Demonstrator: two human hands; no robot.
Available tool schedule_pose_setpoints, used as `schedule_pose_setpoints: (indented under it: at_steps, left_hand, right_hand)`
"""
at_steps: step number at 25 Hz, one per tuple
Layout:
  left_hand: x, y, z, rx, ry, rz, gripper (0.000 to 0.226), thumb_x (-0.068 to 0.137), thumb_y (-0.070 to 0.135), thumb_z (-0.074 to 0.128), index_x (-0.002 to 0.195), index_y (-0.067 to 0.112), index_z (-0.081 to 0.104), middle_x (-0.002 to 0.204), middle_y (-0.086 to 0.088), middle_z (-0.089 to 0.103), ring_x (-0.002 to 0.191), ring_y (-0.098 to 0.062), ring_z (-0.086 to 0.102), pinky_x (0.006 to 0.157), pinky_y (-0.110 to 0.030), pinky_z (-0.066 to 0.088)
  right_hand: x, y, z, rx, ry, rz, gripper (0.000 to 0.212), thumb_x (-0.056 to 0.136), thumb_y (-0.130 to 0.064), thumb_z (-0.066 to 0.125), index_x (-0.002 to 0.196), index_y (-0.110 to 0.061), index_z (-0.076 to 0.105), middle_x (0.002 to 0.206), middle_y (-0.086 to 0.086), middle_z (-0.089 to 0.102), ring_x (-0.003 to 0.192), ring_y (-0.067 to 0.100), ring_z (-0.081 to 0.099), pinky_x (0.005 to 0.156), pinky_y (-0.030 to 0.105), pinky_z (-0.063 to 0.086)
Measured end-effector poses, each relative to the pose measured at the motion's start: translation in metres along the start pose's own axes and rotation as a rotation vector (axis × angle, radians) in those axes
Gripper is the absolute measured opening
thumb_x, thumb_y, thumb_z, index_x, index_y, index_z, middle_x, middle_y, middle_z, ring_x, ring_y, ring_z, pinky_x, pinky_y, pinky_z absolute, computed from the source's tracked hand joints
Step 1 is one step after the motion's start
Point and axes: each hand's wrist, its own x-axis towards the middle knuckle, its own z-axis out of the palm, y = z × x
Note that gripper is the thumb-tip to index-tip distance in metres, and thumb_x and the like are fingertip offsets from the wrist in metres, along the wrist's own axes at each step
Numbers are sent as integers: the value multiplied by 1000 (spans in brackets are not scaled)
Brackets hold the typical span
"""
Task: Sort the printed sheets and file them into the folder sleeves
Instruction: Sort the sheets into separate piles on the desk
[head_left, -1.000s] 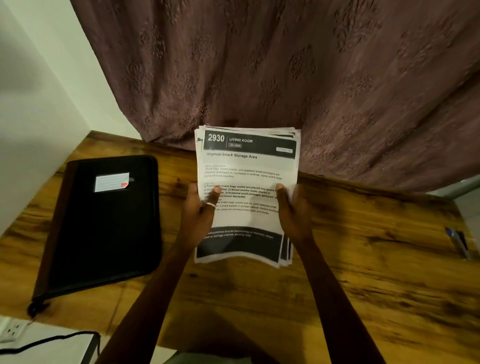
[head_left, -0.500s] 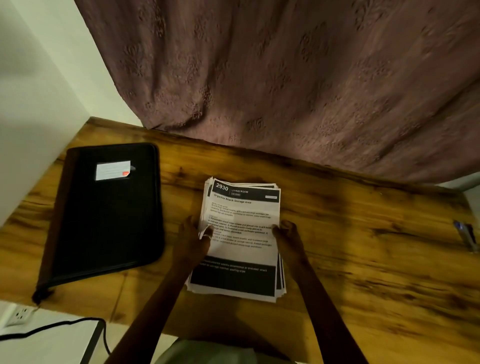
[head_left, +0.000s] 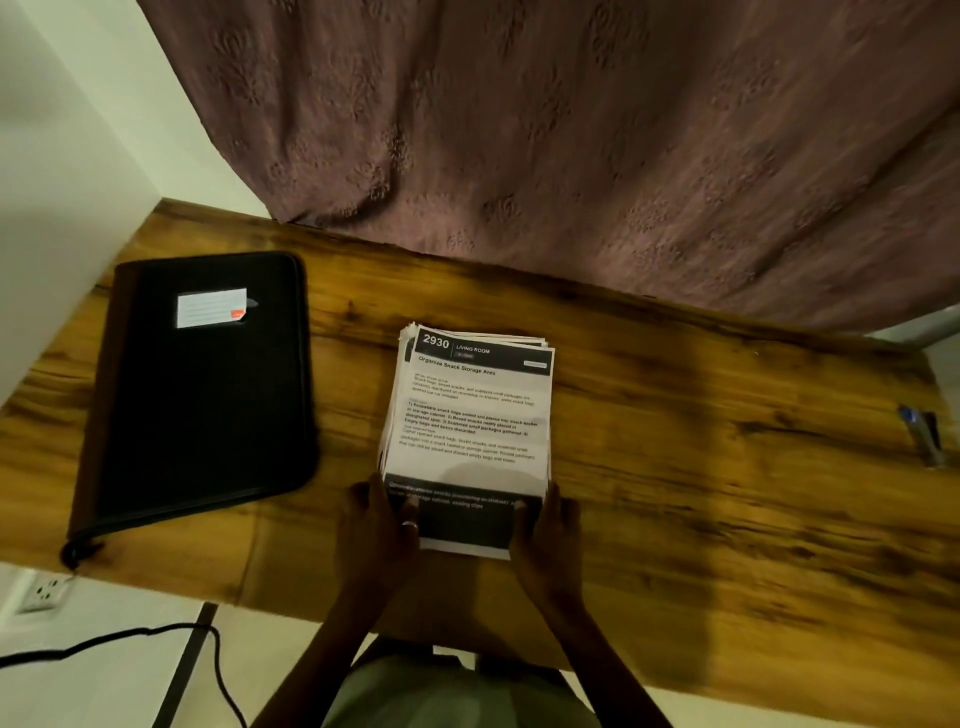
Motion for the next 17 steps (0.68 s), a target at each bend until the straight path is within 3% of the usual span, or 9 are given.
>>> schedule_pose_setpoints:
  at_steps: [5,9,11,14,17]
  left_hand:
    - [0,1,-13,-29,74,-138,66,92,23,68,148,7,36,144,-25,40,119,-43,52,89,-50,49]
    - [-16,5,-8,-34,43,-26,56,96,16,62,147,6,42,145,-24,43,123,-41,52,94,-47,47]
    - [-16,10,-6,-37,52,-52,57,97,21,62,148,7,41,144,-23,44,123,-40,51,95,-47,46]
    - [-17,12,-6,-3,88,-147,62,94,23,66,147,5,39,144,-26,40,123,-43,49,91,-49,47]
    - [-21,-1,2,67,83,-48,57,85,8,74,137,-2,51,135,-33,45,114,-50,54,83,-55,50]
  right_hand:
    - [17,13,-11,5,39,33,48,101,-30,46,147,-18,36,144,12,44,128,27,47,103,40,43]
    - [7,18,0,1,6,-31,46,101,-35,45,145,-21,37,145,8,43,132,26,44,108,44,41]
    - [8,18,2,-20,3,-29,46,101,-35,47,144,-22,37,146,9,43,134,27,42,110,47,39]
    - [16,21,-7,-69,22,-1,47,100,-30,48,144,-19,38,143,11,43,131,27,43,107,44,42]
    - [6,23,-11,-107,41,-55,47,100,-22,49,146,-16,39,143,12,45,128,25,48,101,35,44]
